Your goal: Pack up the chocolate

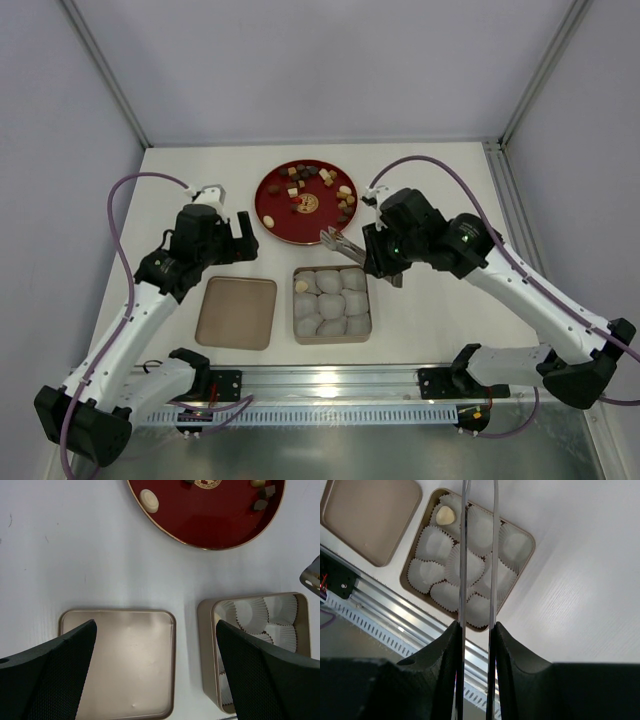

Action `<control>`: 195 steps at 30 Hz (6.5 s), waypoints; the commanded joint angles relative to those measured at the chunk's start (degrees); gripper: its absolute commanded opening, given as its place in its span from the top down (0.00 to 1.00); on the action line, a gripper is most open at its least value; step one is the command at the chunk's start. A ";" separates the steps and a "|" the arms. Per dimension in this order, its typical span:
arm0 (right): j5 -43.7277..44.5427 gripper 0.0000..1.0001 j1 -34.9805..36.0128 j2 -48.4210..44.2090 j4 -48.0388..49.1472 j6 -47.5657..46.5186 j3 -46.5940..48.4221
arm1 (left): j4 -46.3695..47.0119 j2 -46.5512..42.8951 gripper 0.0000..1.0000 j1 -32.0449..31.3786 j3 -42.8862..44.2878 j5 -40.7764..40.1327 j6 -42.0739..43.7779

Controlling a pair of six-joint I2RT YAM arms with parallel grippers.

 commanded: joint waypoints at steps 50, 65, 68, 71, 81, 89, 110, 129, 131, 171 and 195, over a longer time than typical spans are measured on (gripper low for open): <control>1.66 0.61 8.64 -1.88 6.68 7.23 -16.11 | 0.59 0.32 0.00 0.25 1.39 0.46 -0.40; 4.74 0.57 7.33 -2.06 1.15 3.02 -4.35 | 0.59 0.32 0.00 0.25 1.31 0.46 -0.32; 3.25 0.57 4.53 2.50 2.28 0.64 1.72 | 0.67 0.24 0.01 0.25 1.39 0.38 -0.40; 2.81 0.57 0.93 9.79 4.39 -2.52 8.31 | 0.59 0.41 0.00 0.25 1.48 0.20 -0.32; 4.12 0.58 -5.07 36.69 5.20 -6.40 33.69 | 0.59 0.06 0.00 0.25 1.48 -0.24 -0.23; 2.45 0.58 -5.07 46.99 4.84 -4.55 40.84 | 0.59 0.06 0.00 0.25 1.39 -0.15 -0.23; 3.68 0.62 -3.22 51.12 5.98 -2.27 40.75 | 0.67 0.15 0.00 0.25 1.39 0.11 -0.31; 5.00 0.63 -3.05 55.25 3.43 -3.14 46.03 | 0.67 0.15 0.00 0.16 1.48 0.20 -0.31; 5.26 0.63 -3.13 55.34 3.17 -3.23 45.94 | 0.67 0.06 0.00 0.25 1.48 0.20 -0.23; 6.85 0.73 -2.69 27.67 6.77 -3.06 23.46 | 0.67 -0.20 0.00 0.25 1.39 0.38 -0.31; 7.46 0.73 4.68 -10.05 0.18 8.80 -12.15 | 0.67 0.15 0.00 0.25 1.39 0.64 -0.40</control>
